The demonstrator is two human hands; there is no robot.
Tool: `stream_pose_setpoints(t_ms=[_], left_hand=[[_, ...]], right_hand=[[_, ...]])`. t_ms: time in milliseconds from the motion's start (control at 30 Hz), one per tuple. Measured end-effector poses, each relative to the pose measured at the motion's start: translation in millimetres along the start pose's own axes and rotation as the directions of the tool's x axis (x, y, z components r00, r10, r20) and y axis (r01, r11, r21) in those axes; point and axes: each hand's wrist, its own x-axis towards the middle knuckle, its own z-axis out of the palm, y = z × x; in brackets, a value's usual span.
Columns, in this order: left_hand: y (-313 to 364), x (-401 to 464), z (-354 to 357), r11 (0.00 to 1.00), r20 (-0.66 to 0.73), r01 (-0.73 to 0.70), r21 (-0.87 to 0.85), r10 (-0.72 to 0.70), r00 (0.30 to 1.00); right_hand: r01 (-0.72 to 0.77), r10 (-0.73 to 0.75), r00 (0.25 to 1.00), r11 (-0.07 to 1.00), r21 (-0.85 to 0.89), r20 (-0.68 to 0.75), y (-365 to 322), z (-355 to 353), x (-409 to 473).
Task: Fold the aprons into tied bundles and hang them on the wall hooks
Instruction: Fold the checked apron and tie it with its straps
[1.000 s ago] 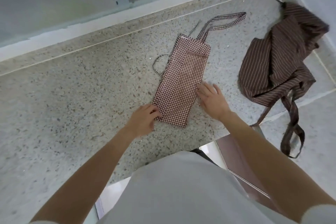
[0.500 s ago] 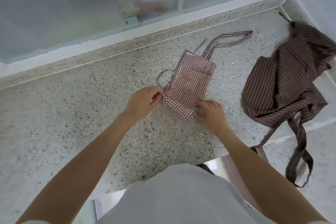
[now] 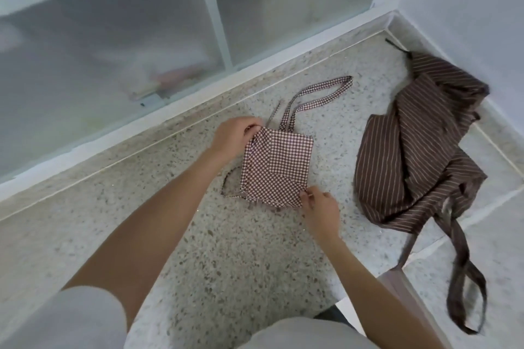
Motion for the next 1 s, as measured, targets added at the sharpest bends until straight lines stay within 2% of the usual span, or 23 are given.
stream_pose_setpoints(t_ms=[133,300,400,500,567,633,700,767,800,867,1000], left_hand=[[-22.5,35.3,16.9,0.999,0.075,0.005,0.047,-0.008,0.997],[-38.1,55.0,35.4,0.996,0.123,0.023,0.084,-0.033,0.992],[-41.1,48.1,40.6,0.987,0.063,0.066,0.146,-0.076,0.995],[-36.2,21.8,33.7,0.996,-0.040,0.026,0.084,-0.023,0.999],[-30.3,-4.1,29.9,0.997,-0.023,-0.068,0.028,0.068,0.997],[-26.9,-33.3,33.7,0.980,0.063,-0.198,0.038,0.195,0.979],[-27.4,-60.9,45.4,0.948,0.159,-0.306,0.085,0.290,0.944],[-32.8,-80.6,59.4,0.933,0.227,-0.338,0.125,0.304,0.925],[-36.6,-87.1,64.0,0.939,0.240,-0.318,0.133,0.281,0.929],[-47.4,-94.6,67.0,0.962,0.235,-0.239,0.136,0.203,0.951],[-61.8,-105.4,57.5,0.957,0.232,-0.201,0.207,0.151,0.961]], right_hand=[[0.005,-0.010,0.999,0.994,-0.109,-0.046,-5.6,2.0,8.4],[-0.036,0.031,0.999,0.978,-0.206,-0.027,-6.5,4.4,17.7],[-0.034,0.026,0.999,0.968,-0.250,-0.037,-5.7,6.5,20.2],[-0.030,0.020,0.999,0.970,-0.240,-0.045,-5.0,6.3,21.2],[0.055,-0.077,0.991,0.980,-0.189,-0.110,-3.5,4.6,21.4],[0.277,-0.327,0.926,0.929,-0.246,-0.189,1.0,2.7,21.0],[0.510,-0.568,0.817,0.792,-0.336,-0.100,7.1,0.4,19.9],[0.663,-0.688,0.719,0.634,-0.398,0.101,11.6,-0.4,20.0],[0.689,-0.686,0.701,0.582,-0.432,0.194,14.6,0.2,20.4],[0.682,-0.610,0.724,0.560,-0.471,0.322,16.6,0.2,22.5],[0.697,-0.566,0.716,0.535,-0.478,0.410,16.5,-3.6,25.0]])
